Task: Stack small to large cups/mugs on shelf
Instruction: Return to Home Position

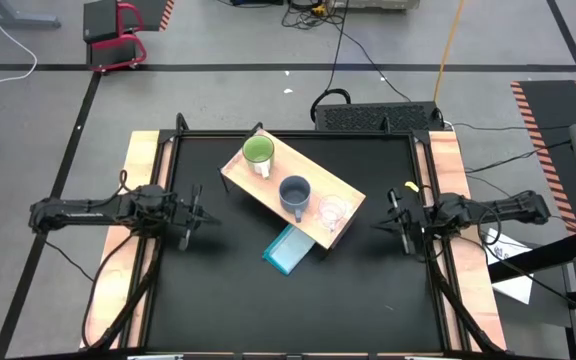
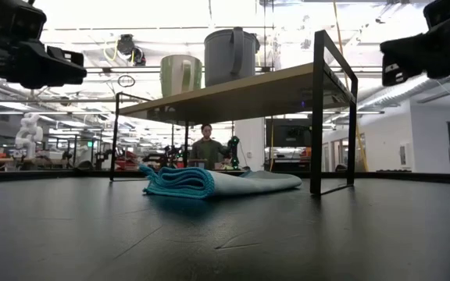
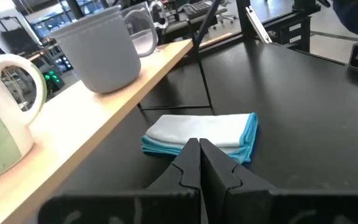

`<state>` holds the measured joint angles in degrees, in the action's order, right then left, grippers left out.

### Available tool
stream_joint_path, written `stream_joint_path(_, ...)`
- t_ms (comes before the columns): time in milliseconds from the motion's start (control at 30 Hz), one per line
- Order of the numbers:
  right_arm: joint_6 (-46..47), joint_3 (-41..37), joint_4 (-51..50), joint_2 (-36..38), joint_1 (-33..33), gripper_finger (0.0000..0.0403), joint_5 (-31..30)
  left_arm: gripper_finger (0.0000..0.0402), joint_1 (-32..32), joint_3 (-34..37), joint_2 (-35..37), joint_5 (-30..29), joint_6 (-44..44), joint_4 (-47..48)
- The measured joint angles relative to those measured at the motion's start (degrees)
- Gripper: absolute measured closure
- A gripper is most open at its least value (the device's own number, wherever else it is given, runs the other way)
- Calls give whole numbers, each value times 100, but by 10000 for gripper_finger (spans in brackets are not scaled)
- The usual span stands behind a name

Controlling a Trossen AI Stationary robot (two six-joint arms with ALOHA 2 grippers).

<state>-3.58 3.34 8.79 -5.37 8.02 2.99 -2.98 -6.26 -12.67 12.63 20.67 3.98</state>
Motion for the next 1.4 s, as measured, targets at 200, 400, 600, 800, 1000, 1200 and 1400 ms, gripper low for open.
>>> stream_joint_path(200, -95, 119, -688, 277, -265, 403, 165, 401, -267, 0, 0, 322, 17, 67)
stream_joint_path(400, -209, 155, -949, 528, -280, 403, 185, 401, -468, 150, 0, 399, 134, -15)
stream_joint_path(600, -180, 166, -1015, 527, -280, 403, 181, 401, -755, 553, -15, 602, 72, -699)
stream_joint_path(800, -165, 168, -1024, 527, -280, 403, 179, 401, -1019, 568, -35, 959, 43, -764)
stream_joint_path(1000, -193, 170, -1024, 525, -280, 403, 181, 398, -1172, 568, -35, 985, -22, -764)
stream_joint_path(1200, -167, 170, -1026, 525, -278, 403, 179, 387, -1185, 568, -33, 836, -48, -757)
stream_joint_path(1400, -167, 172, -1031, 525, -278, 403, 179, 393, -1185, 568, -35, 792, -48, -754)
